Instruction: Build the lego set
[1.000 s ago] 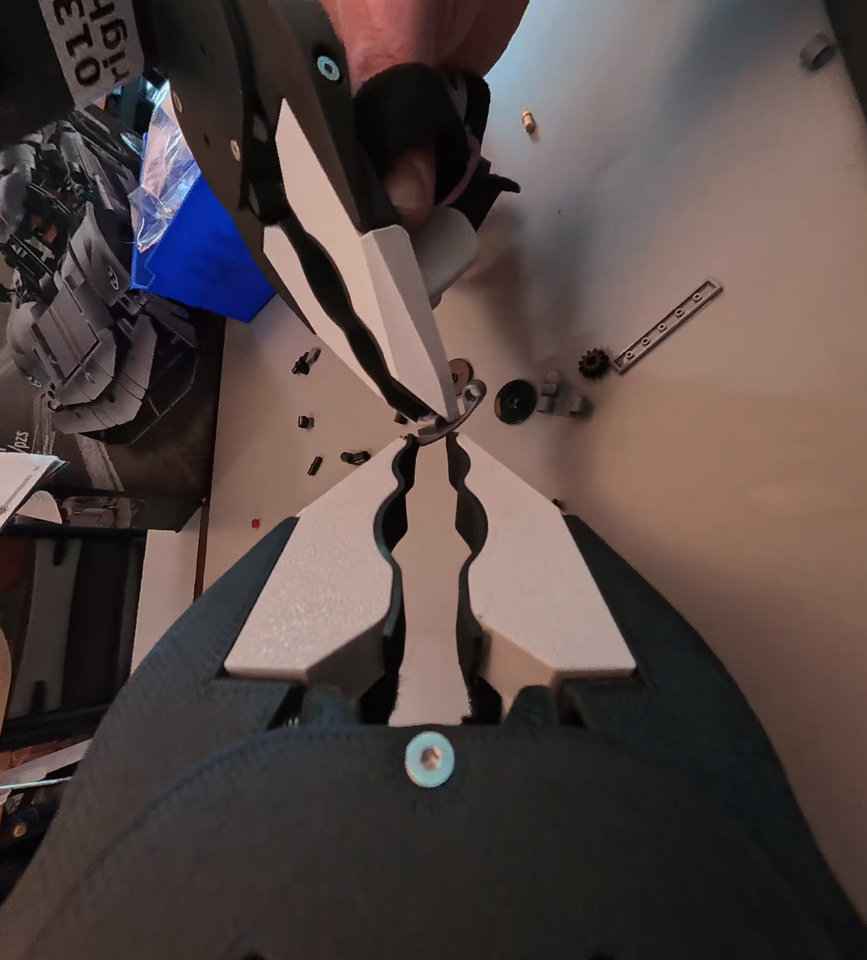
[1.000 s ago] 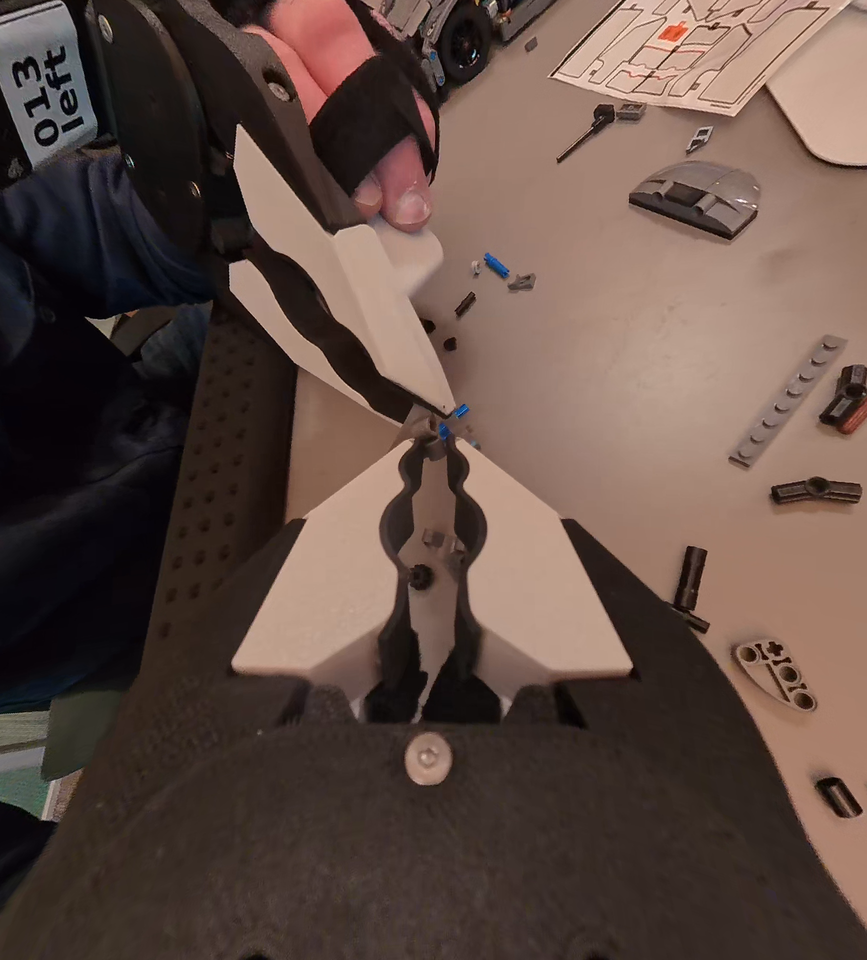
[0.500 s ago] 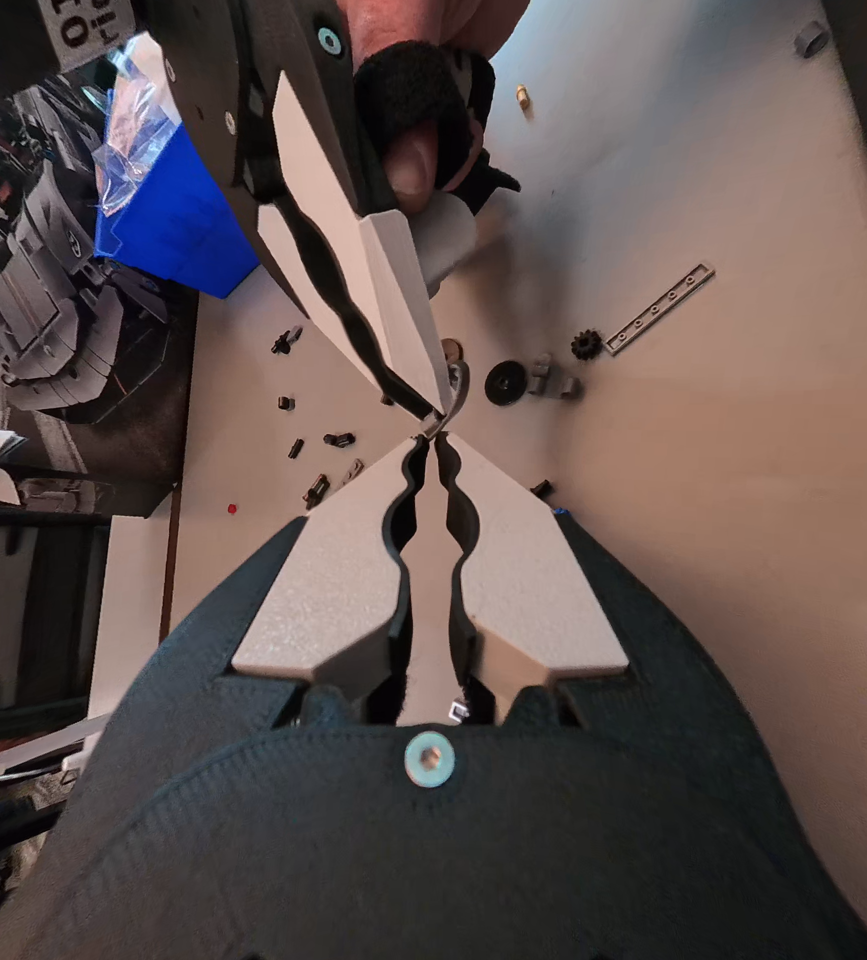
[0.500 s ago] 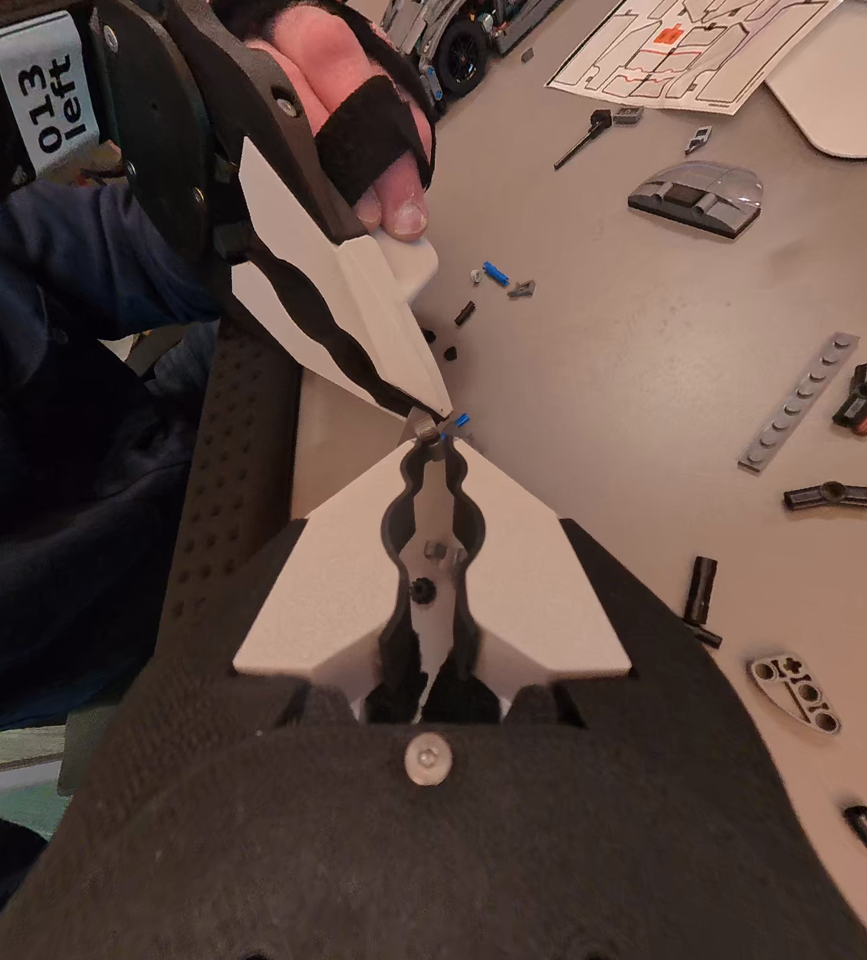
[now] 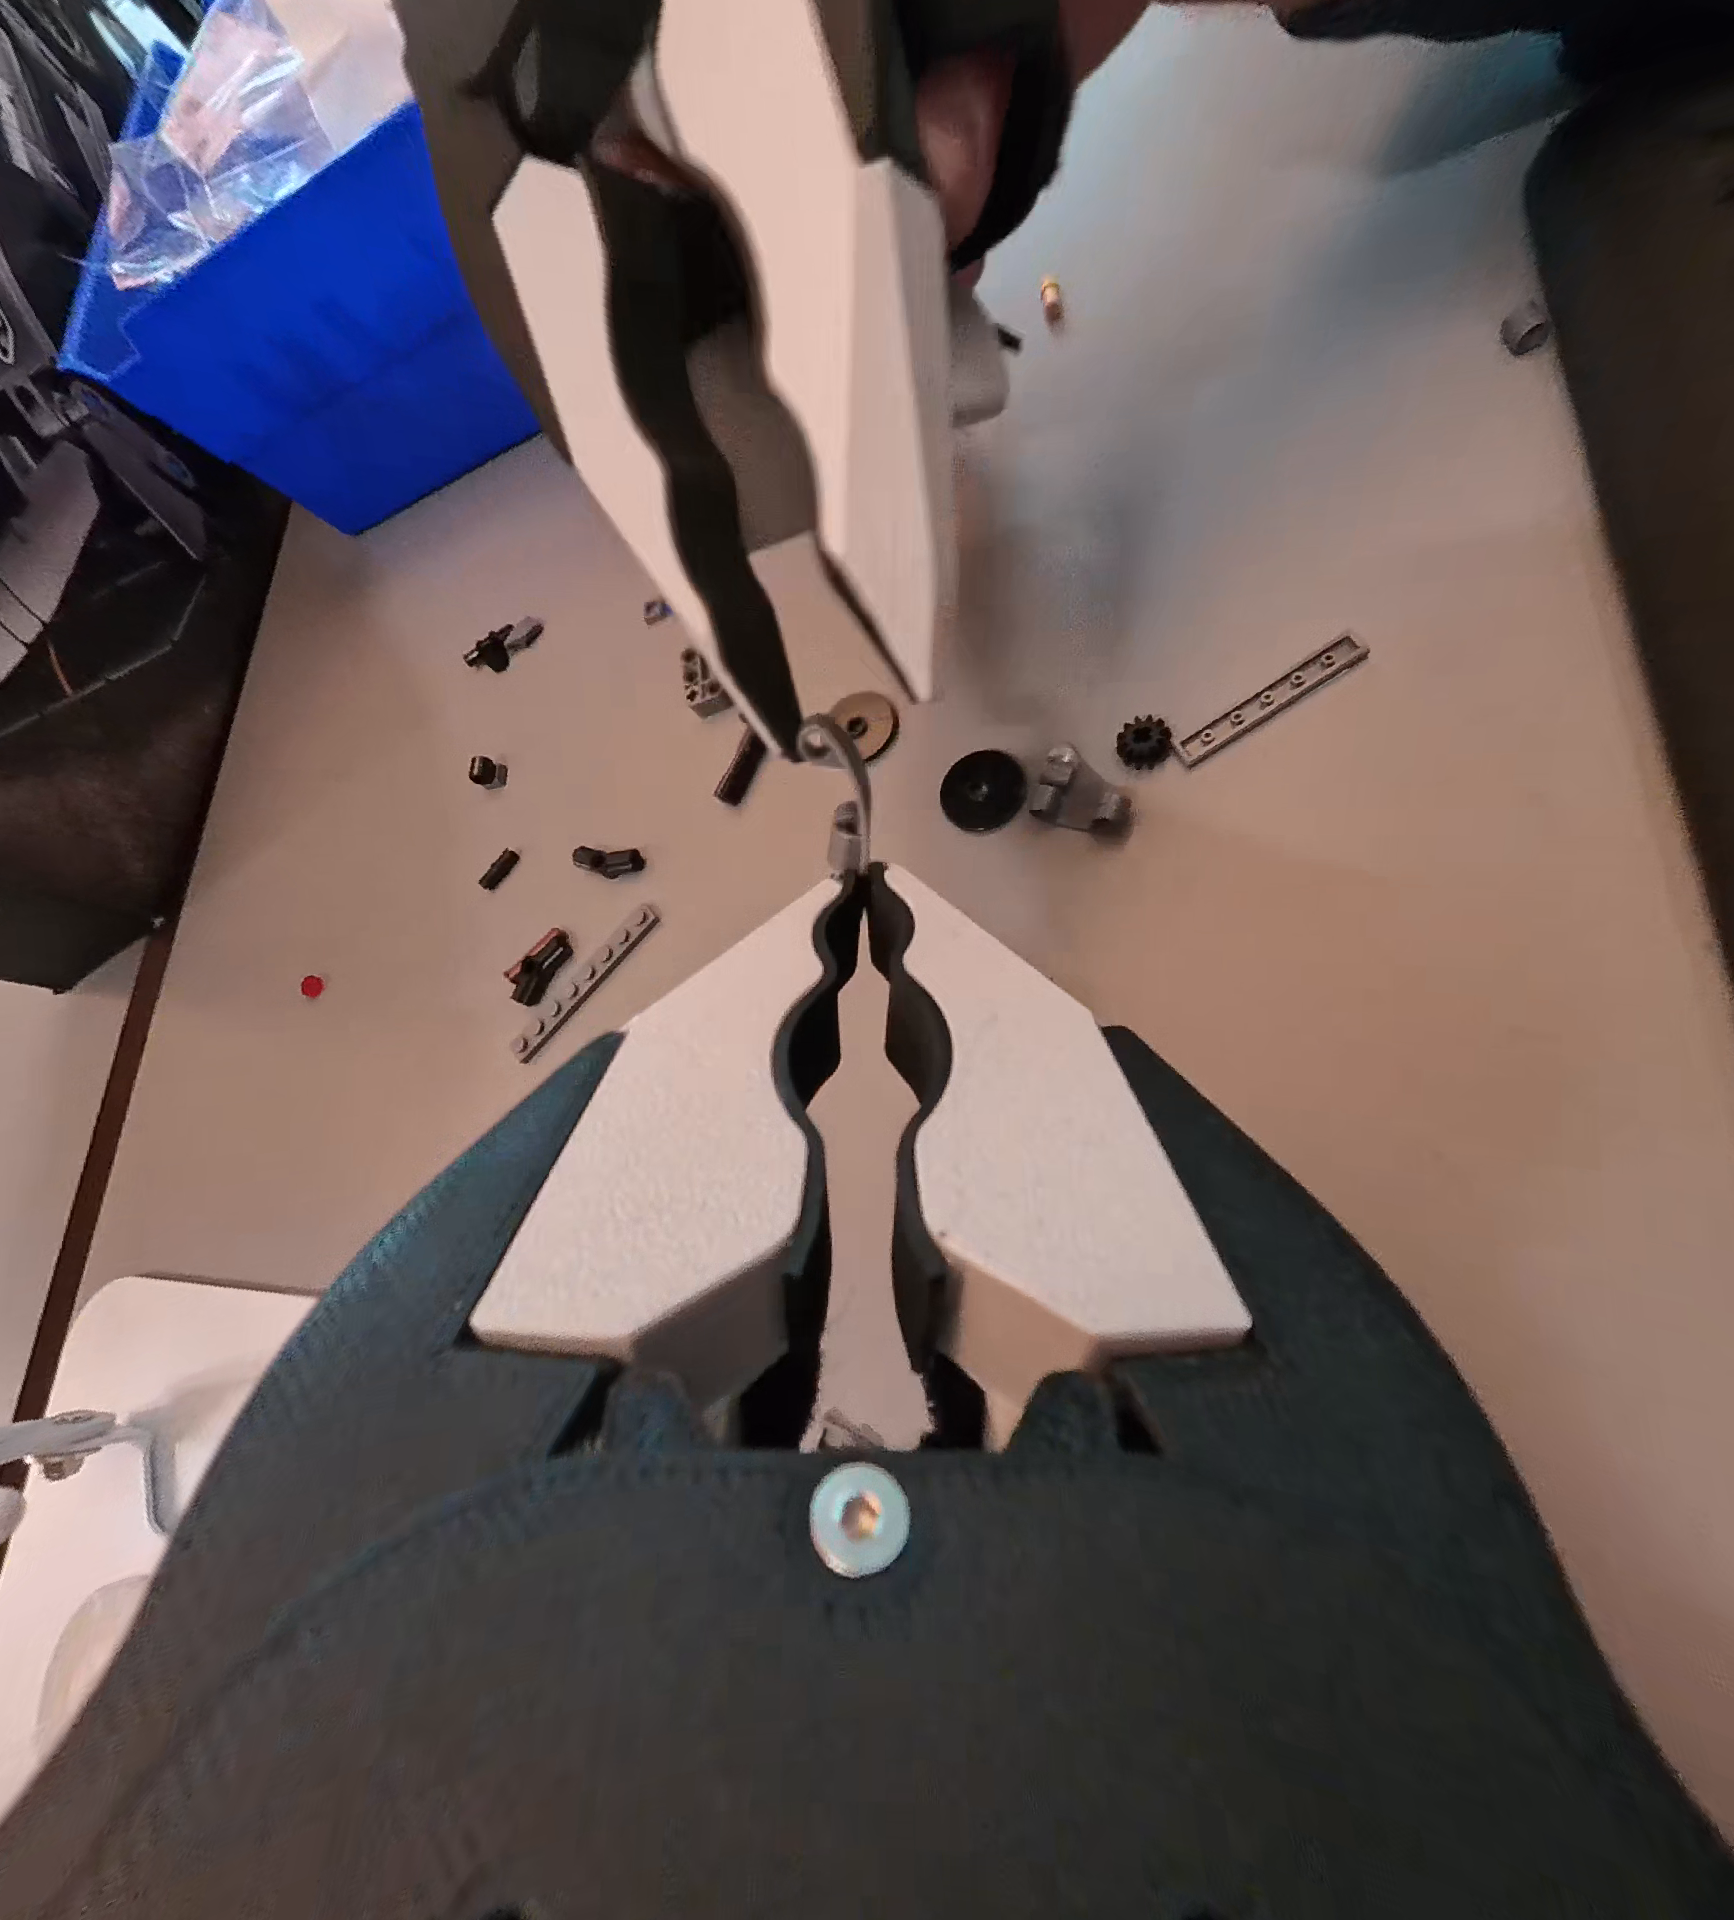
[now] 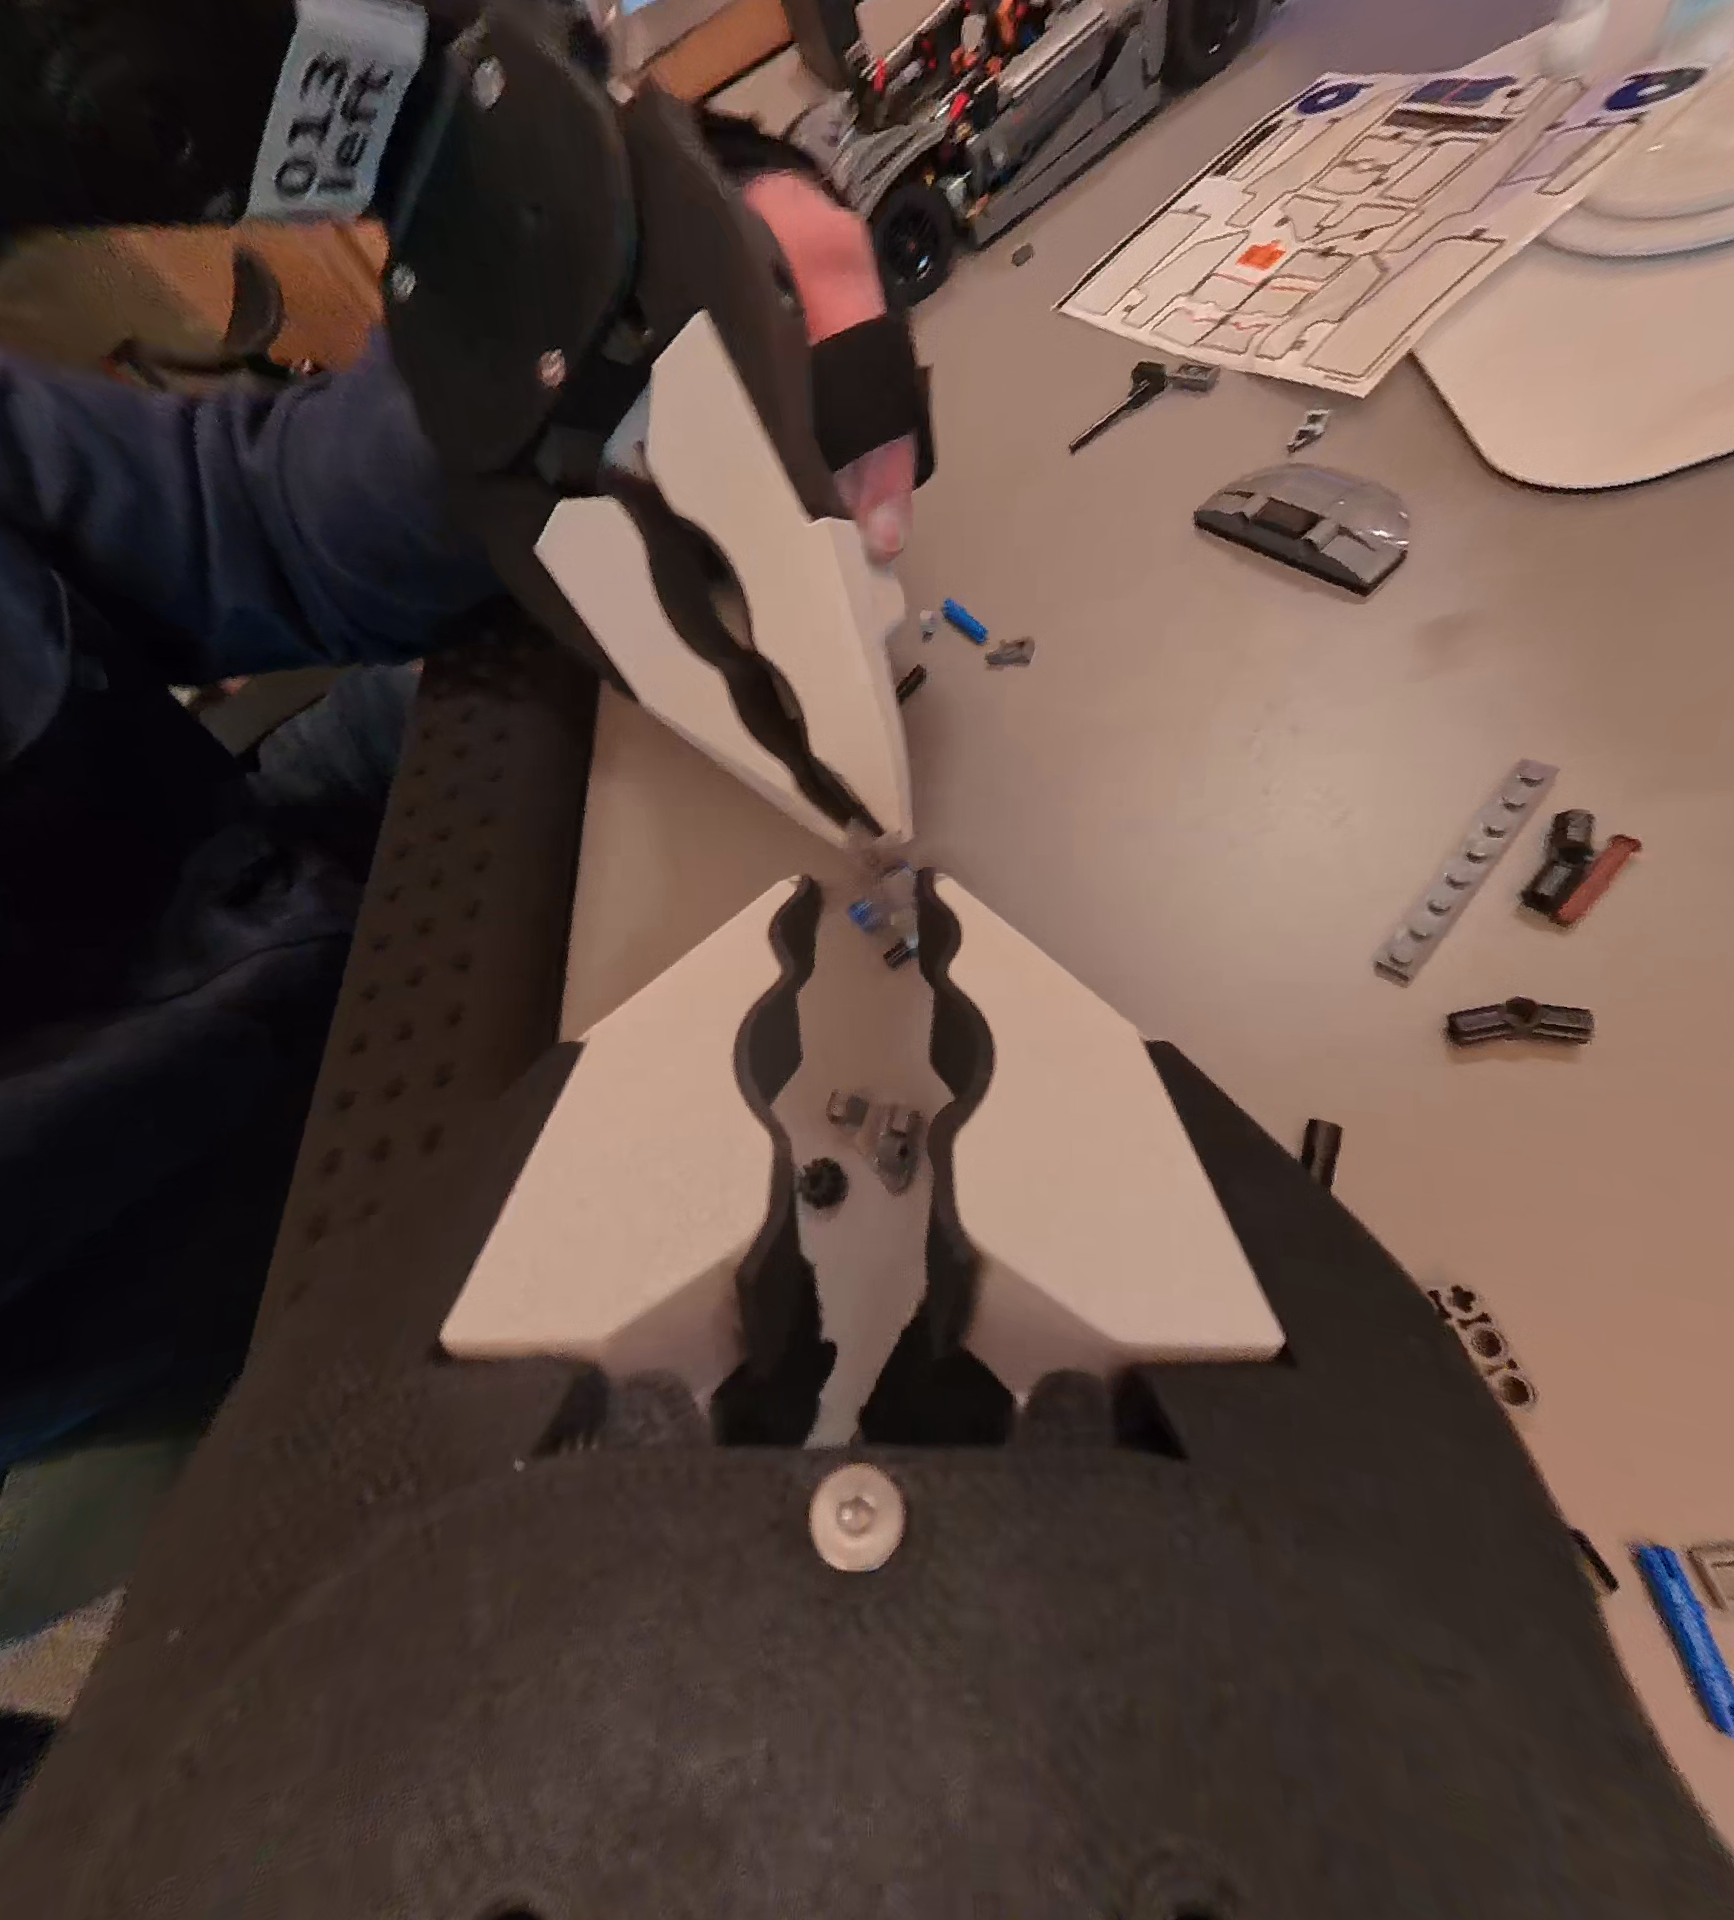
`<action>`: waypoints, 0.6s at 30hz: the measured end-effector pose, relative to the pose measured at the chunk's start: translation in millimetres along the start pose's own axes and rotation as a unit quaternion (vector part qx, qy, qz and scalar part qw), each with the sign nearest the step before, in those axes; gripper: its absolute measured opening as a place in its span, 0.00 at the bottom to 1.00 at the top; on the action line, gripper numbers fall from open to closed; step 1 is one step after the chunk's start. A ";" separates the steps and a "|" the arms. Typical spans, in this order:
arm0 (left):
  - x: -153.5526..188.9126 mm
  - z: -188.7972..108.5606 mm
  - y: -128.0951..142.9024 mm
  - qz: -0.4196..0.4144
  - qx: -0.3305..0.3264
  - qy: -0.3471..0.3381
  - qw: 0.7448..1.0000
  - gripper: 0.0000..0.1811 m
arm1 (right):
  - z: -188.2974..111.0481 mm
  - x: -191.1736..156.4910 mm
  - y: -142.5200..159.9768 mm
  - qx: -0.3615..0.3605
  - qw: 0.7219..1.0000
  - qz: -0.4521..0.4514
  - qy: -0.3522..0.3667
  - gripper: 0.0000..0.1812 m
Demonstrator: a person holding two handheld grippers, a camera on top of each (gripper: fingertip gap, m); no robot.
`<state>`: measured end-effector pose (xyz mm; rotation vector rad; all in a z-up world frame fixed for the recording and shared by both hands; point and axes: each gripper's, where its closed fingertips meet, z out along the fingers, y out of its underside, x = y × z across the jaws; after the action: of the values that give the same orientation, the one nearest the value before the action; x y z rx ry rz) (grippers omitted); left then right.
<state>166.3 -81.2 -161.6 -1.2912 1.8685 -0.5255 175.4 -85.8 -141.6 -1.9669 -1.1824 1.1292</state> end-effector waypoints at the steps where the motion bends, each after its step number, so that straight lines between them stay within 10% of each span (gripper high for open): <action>1: -0.4 -0.2 0.5 -0.003 0.000 0.001 1.000 0.00 | 0.5 -2.4 1.9 -0.010 1.000 -0.012 0.002 0.14; 18: 1.6 -1.8 1.0 -0.045 0.012 0.031 0.998 0.00 | 12.8 6.4 8.2 -0.052 0.994 -0.069 0.064 0.04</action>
<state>164.1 -82.4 -161.7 -1.3628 1.8546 -0.6398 169.1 -83.1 -156.6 -1.9680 -1.3096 0.8744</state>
